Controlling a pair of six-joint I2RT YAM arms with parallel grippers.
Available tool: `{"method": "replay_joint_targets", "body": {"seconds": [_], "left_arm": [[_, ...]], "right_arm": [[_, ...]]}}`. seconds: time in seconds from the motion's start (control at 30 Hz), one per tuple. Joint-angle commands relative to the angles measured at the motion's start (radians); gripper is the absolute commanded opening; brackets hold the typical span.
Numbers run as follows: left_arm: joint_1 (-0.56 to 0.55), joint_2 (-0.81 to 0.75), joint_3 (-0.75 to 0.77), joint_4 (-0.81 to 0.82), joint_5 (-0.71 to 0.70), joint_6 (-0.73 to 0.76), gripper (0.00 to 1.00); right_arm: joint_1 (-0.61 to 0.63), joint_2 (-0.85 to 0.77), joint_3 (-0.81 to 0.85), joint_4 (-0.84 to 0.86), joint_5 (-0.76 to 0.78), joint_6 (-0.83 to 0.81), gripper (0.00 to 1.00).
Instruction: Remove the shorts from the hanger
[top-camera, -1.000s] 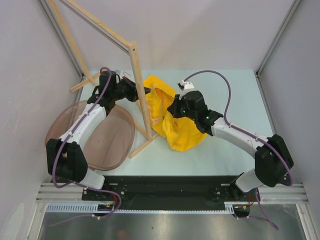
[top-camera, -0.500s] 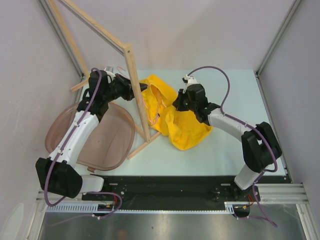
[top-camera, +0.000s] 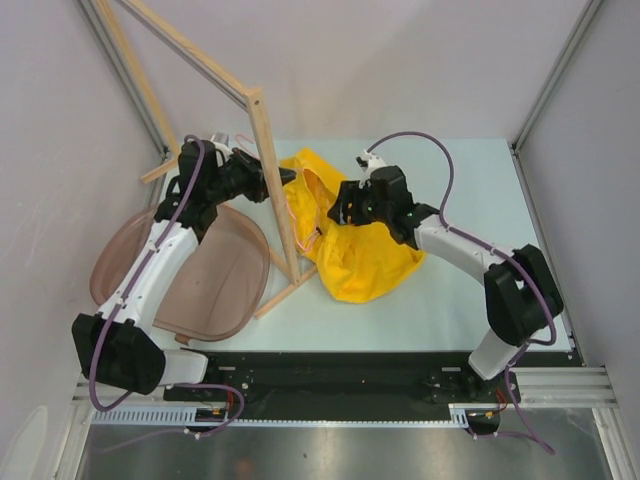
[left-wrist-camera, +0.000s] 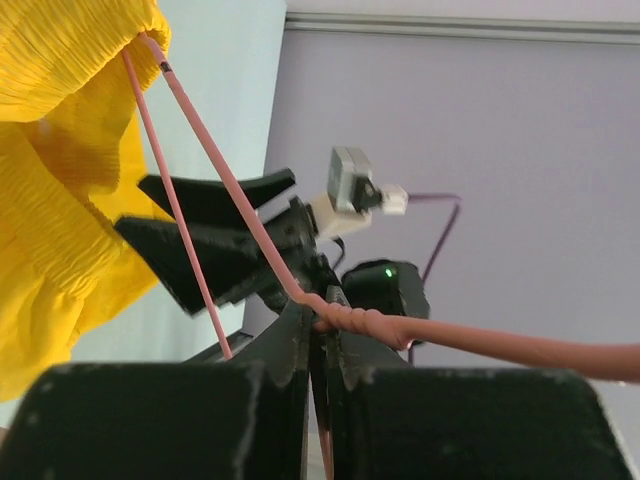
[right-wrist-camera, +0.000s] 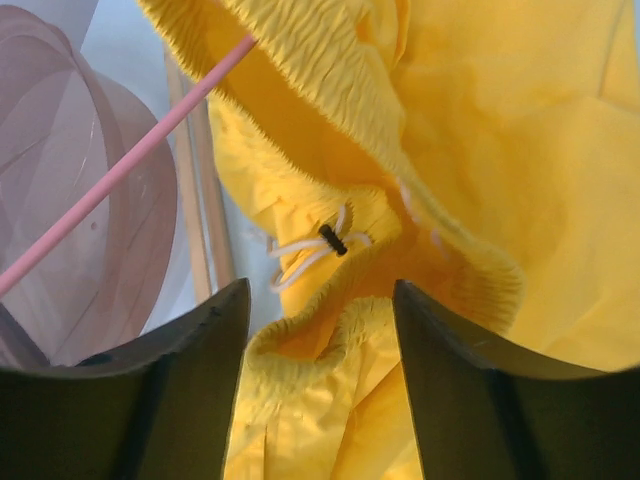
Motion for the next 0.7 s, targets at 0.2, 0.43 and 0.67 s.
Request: {"method": "replay_joint_targets", "body": {"seconds": [0.2,0.43,0.67], "left_arm": [[0.004,0.075,0.080,-0.032,-0.077,0.070,0.00],[-0.021,0.143,0.125,-0.073,-0.125,0.093,0.00],[-0.041,0.164,0.148,-0.113,-0.175,0.110,0.00]], "right_arm": [[0.184,-0.299,0.038,-0.268,0.171,-0.163,0.82],[0.374,-0.432,0.040,-0.299,0.280,-0.257,0.85],[0.500,-0.464,0.038,-0.302,0.413,-0.315,0.85]]}}
